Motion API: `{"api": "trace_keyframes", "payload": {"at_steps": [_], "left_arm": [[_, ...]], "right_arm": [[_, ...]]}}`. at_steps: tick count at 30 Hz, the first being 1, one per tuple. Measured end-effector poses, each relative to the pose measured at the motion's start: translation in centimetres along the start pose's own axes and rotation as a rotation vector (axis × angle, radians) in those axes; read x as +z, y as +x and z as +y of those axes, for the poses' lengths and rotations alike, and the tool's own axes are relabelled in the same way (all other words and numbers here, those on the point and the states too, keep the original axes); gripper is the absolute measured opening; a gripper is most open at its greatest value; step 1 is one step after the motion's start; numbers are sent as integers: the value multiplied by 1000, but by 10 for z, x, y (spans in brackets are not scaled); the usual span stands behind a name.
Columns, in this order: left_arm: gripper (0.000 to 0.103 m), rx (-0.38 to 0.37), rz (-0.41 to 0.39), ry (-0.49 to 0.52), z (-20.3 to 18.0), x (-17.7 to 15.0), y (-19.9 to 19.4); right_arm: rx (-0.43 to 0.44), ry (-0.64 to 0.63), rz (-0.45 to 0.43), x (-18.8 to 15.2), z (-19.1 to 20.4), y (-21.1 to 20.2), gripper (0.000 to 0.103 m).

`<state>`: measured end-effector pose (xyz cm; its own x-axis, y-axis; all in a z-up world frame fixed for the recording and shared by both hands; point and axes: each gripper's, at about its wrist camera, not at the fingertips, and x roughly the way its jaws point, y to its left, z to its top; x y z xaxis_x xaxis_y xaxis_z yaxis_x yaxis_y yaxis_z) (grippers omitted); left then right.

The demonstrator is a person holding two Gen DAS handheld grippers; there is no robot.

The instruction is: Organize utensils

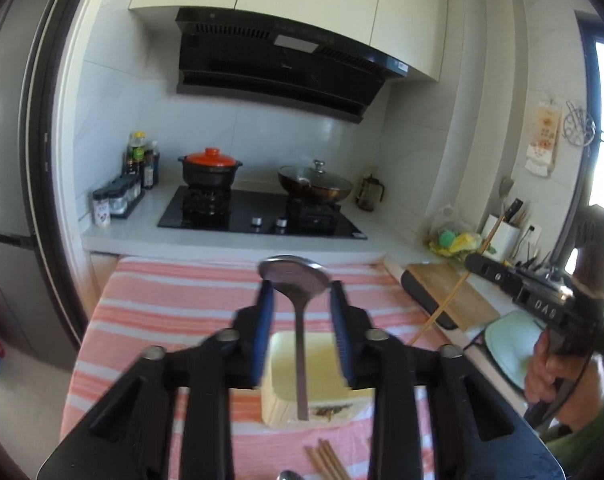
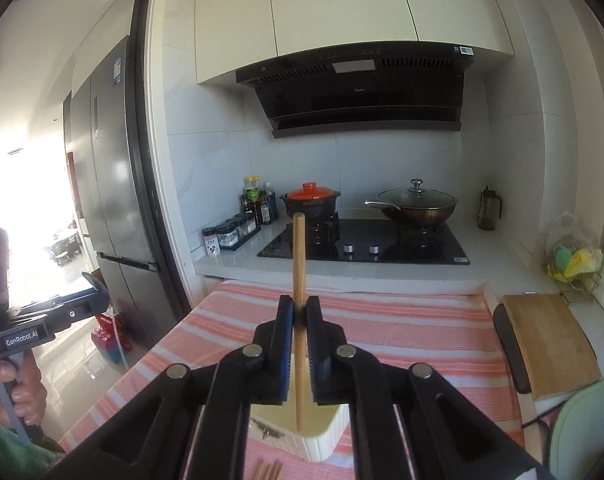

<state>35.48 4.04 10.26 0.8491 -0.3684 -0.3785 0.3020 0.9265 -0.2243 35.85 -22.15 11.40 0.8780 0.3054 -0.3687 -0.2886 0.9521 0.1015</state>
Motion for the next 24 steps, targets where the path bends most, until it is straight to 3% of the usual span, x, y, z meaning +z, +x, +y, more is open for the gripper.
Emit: {"api": "trace_keyframes", "payload": {"at_steps": [4, 9, 14, 16, 17, 19, 22, 24], "left_arm": [[3, -7, 63, -14, -4, -10, 58], [3, -20, 214, -18, -4, -43, 123], [3, -13, 248, -14, 2, -53, 123], [16, -4, 245, -17, 5, -54, 118], [29, 4, 239, -18, 7, -55, 113], [35, 19, 229, -20, 10, -58, 106], [38, 23, 233, -27, 15, -64, 95], [46, 29, 228, -21, 17, -67, 85]], "right_arm": [[-24, -9, 89, -18, -5, 49, 7], [-40, 6, 262, -58, -16, 105, 7], [-11, 44, 305, -75, -26, 119, 7], [-21, 13, 325, -77, -22, 123, 8], [-26, 1, 323, -78, -21, 123, 11], [-36, 2, 319, -78, -22, 123, 57], [-36, 39, 312, -77, -28, 121, 57], [-42, 55, 299, -76, -30, 115, 57]]}}
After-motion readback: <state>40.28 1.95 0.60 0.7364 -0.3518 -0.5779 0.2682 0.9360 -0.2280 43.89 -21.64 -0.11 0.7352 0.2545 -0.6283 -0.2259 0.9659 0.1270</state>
